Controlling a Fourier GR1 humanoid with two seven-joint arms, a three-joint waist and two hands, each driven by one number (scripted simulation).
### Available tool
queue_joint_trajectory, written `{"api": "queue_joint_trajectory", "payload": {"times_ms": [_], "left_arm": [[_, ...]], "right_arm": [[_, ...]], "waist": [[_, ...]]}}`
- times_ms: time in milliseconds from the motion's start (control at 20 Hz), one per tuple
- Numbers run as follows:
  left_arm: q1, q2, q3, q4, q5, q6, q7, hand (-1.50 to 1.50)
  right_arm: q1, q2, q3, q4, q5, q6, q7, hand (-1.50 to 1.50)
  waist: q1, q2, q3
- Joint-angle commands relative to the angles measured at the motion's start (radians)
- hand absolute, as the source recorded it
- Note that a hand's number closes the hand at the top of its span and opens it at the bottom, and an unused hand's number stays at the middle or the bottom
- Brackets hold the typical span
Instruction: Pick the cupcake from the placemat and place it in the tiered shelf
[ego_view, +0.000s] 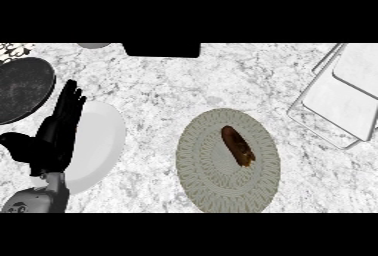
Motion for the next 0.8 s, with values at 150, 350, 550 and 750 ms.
{"api": "queue_joint_trajectory", "payload": {"times_ms": [150, 350, 550, 750], "left_arm": [[-0.007, -0.012, -0.015, -0.041, -0.008, 0.004, 0.041, 0.00], [0.003, -0.041, -0.033, 0.011, -0.051, 0.028, -0.025, 0.00], [-0.003, -0.019, 0.004, 0.040, -0.018, -0.004, -0.034, 0.00], [0.012, -0.008, -0.003, -0.031, -0.001, -0.021, 0.006, 0.00]], "right_arm": [[-0.160, 0.134, 0.046, 0.132, 0.056, 0.012, -0.029, 1.50], [-0.181, 0.182, 0.062, 0.124, 0.077, -0.026, -0.043, 1.50], [-0.190, 0.245, 0.083, 0.161, 0.120, -0.114, -0.050, 1.50], [-0.217, 0.253, 0.070, 0.232, 0.072, -0.016, 0.030, -1.50]], "waist": [[0.019, 0.008, 0.004], [0.003, 0.007, 0.003], [0.009, 0.012, 0.002], [0.030, 0.012, 0.003]]}}
